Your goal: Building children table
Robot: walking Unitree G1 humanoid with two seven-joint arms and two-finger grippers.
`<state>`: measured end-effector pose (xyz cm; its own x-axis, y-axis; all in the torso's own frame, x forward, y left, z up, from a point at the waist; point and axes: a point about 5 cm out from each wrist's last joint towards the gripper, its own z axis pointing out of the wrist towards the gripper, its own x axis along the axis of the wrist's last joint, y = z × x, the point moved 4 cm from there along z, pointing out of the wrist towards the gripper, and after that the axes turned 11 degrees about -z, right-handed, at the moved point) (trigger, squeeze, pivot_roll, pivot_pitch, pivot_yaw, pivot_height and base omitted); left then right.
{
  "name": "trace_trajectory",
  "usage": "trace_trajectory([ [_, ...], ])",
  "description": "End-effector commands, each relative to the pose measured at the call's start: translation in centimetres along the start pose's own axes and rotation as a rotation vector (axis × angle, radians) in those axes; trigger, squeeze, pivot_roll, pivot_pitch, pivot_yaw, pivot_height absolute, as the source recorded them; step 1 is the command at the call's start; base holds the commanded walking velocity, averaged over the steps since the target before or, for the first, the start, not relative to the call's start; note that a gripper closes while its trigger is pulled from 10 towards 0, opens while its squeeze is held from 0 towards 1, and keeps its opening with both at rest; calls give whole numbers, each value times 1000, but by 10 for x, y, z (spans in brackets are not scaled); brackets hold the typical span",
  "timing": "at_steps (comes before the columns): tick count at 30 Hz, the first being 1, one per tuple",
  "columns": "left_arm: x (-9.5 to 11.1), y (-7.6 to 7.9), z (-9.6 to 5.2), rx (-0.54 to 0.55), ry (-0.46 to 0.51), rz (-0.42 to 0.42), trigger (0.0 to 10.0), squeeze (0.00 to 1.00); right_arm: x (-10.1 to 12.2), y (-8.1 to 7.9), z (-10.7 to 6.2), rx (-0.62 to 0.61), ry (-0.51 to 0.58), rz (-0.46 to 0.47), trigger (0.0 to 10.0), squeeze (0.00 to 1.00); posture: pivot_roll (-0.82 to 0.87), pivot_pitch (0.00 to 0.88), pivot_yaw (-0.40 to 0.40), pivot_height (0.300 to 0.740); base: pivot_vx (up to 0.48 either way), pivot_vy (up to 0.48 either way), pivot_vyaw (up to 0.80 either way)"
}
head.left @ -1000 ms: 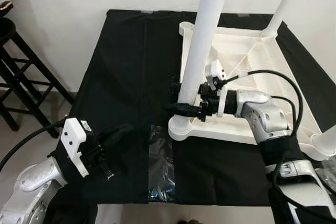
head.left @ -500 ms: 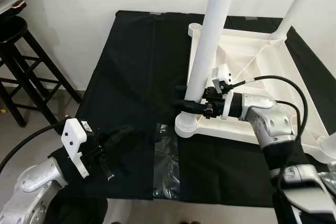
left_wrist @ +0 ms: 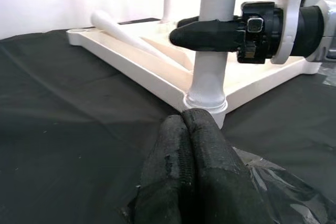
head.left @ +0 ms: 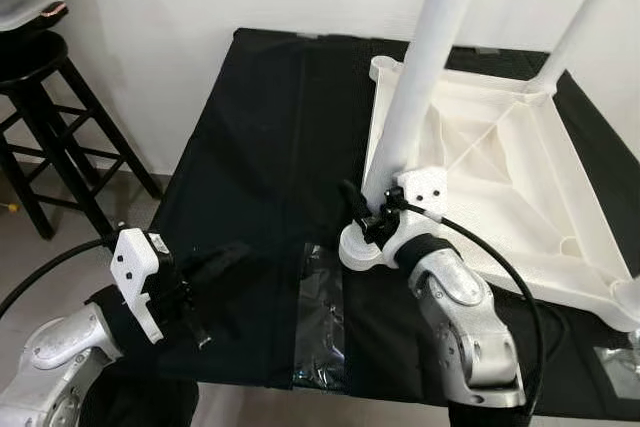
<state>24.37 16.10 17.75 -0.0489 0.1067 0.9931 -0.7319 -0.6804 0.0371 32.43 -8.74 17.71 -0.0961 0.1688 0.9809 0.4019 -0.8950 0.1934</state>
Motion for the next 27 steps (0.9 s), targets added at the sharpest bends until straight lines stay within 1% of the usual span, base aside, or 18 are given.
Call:
trace_trajectory([
  [1, -3, -1, -2, 6, -21, 2, 10000, 0, -35, -10, -4, 35, -160, 44, 4980, 0, 69, 151, -55, 740, 0, 0, 0],
  [2, -3, -2, -2, 6, -21, 3, 10000, 0, -34, -11, -4, 38, -162, 50, 10000, 0, 81, 147, -50, 740, 0, 0, 0],
  [4, -3, -2, -2, 5, -21, 2, 10000, 0, -33, -13, -5, 29, -170, 59, 10000, 0, 81, 147, -50, 740, 0, 0, 0],
  [5, -3, -2, -2, 3, -23, 3, 10000, 0, -23, -19, -3, 154, -119, 79, 10000, 1000, 87, 143, -36, 740, 0, 0, 0],
  [8, -3, -2, -1, 0, -26, 3, 10000, 0, 8, -24, -1, 405, 12, 59, 10000, 1000, 87, 142, -32, 740, 0, 0, 0],
  [9, -3, -2, -1, 0, -26, 3, 10000, 0, 8, -24, -1, 405, 12, 59, 10000, 1000, 87, 142, -32, 740, 0, 0, 0],
  [11, -4, -2, -1, -2, -27, 2, 10000, 0, 28, -11, -1, 507, 92, -14, 10000, 1000, 88, 137, -34, 740, 0, 0, 0],
  [12, -4, -2, 0, -2, -27, 2, 10000, 0, 35, -5, -1, 551, 120, -47, 10000, 486, 88, 137, -34, 740, 0, 0, 0],
  [13, -4, -2, 0, -2, -27, 2, 10000, 0, 35, -5, -1, 551, 120, -47, 10000, 486, 88, 137, -34, 740, 0, 0, 0],
  [14, -4, -3, 0, -2, -27, 2, 10000, 0, 40, 2, -1, 611, 134, -90, 10000, 0, 95, 134, -37, 740, 0, 0, 0],
  [15, -4, -3, 0, -2, -27, 2, 10000, 0, 40, 2, -1, 611, 134, -90, 10000, 0, 95, 134, -37, 740, 0, 0, 0],
  [17, -5, -3, 1, 0, -27, 3, 10000, 0, 42, 9, -4, 782, 135, -164, 10000, 0, 103, 129, -39, 740, 0, 0, 0],
  [19, -5, -3, 1, 0, -27, 3, 10000, 0, 42, 9, -4, 782, 135, -164, 10000, 0, 103, 129, -39, 740, 0, 0, 0],
  [20, -5, -3, 1, 1, -27, 3, 10000, 0, 41, 10, -5, 858, 127, -178, 10000, 0, 104, 125, -37, 740, 0, 0, 0],
  [22, -5, -3, 1, 1, -27, 3, 10000, 0, 41, 10, -5, 858, 127, -178, 10000, 0, 104, 125, -37, 740, 0, 0, 0],
  [25, -6, -4, 2, 0, -29, 4, 10000, 0, 42, 15, 1, 932, 120, -174, 10000, 0, 112, 121, -34, 740, 0, 0, 0],
  [26, -6, -4, 2, 0, -30, 4, 10000, 0, 46, 19, 7, 951, 130, -151, 4980, 0, 113, 117, -33, 740, 0, 0, 0],
  [27, -6, -4, 2, 0, -30, 4, 10000, 0, 46, 19, 7, 951, 130, -151, 4980, 0, 113, 117, -33, 740, 0, 0, 0],
])
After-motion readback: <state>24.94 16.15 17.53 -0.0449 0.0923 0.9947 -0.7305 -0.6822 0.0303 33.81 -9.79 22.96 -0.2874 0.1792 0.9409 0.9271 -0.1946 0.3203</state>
